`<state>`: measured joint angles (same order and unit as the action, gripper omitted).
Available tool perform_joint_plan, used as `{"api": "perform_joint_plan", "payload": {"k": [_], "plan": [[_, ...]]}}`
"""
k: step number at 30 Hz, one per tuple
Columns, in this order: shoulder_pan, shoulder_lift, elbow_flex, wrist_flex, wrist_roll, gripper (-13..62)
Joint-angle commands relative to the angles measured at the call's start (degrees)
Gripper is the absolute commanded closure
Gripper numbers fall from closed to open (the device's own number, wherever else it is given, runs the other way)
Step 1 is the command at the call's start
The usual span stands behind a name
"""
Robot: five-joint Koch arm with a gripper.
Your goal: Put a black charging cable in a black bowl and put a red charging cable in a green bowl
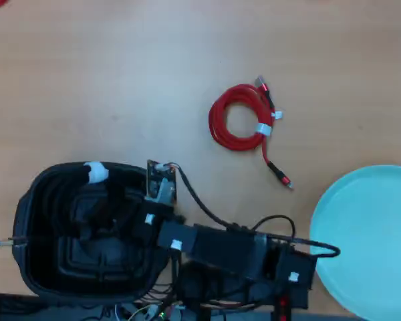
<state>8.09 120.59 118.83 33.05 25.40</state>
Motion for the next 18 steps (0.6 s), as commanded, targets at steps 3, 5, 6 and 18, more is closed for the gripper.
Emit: {"api": "perform_joint_plan", "payload": {"k": [3, 5, 6, 18], "plan": [[-0.88, -1.76, -9.84, -14.24, -1.05, 56.2], [-1.41, -3.52, -9.4, -14.33, -1.23, 56.2], [-1.93, -5.19, -9.4, -14.5, -1.23, 56.2], [-6.06, -14.06, -5.01, -14.15, -1.23, 55.5]]}}
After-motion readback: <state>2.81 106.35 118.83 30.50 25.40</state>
